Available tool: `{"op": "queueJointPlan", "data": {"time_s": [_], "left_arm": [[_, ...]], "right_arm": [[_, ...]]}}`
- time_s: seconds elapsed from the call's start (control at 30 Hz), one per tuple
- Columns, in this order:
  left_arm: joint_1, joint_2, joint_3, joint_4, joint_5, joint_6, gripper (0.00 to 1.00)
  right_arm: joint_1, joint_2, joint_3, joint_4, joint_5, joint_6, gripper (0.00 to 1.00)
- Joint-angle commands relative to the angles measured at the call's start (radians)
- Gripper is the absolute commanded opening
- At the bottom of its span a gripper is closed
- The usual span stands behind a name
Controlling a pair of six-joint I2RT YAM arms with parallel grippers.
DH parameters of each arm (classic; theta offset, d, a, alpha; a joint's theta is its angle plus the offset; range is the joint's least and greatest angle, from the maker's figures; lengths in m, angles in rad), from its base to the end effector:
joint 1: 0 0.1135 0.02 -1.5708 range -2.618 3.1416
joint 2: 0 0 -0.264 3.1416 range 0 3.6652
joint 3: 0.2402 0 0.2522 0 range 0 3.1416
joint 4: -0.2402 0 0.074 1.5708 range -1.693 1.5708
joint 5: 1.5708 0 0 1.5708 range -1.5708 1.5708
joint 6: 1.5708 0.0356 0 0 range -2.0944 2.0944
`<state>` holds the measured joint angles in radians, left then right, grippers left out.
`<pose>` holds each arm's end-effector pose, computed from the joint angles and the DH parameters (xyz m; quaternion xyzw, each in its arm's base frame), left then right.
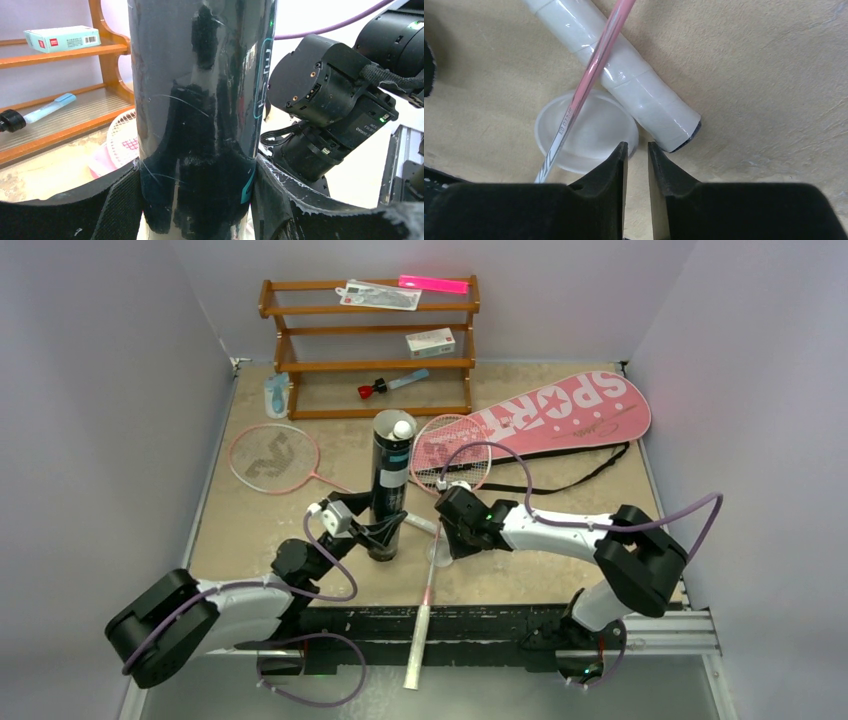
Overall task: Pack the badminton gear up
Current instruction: Close the lid on the shuttle tube.
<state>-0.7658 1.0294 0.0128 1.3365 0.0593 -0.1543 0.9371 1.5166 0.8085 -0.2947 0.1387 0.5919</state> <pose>0.1195 -0.1179 0.1975 0.1991 0.5508 -0.3753 0.7184 0.1754 0.2304 0.1713 -0.1453 0.9467 0.1455 0.2478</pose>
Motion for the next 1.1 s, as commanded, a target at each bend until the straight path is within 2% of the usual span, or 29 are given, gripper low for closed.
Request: {"op": "queueJointPlan", "data": {"time_s": [0.0,0.2,0.3,0.43,0.87,0.97,1.07], "left_arm": [[0.003,0.059,-0.027,0.373,0.060,0.050,0.00],[0.003,0.096,-0.021,0.386,0.039,0.094,0.00],[0.003,0.124,-0.021,0.388,0.039,0.102,0.00],[0.003,0.158,-0.021,0.388,0.039,0.107,0.00],[0.003,0.180,0.019,0.388,0.028,0.083,0.00],[0.003,0.181,0.018,0.388,0.029,0.073,0.00],[0.003,0.181,0.024,0.388,0.038,0.063,0.00]], "right_arm": [[0.006,0.024,0.034,-0.010,-0.002,-0.019,0.25],[0.005,0.052,0.068,-0.015,-0.009,-0.026,0.25],[0.004,0.072,0.080,-0.025,-0.002,-0.026,0.20],[0.004,0.055,0.091,-0.059,0.041,-0.031,0.00],[-0.025,-0.195,0.139,-0.322,0.203,-0.071,0.00],[-0.079,-0.261,0.190,-0.359,0.224,-0.112,0.00],[-0.159,-0.308,0.258,-0.321,0.210,-0.183,0.00]]}}
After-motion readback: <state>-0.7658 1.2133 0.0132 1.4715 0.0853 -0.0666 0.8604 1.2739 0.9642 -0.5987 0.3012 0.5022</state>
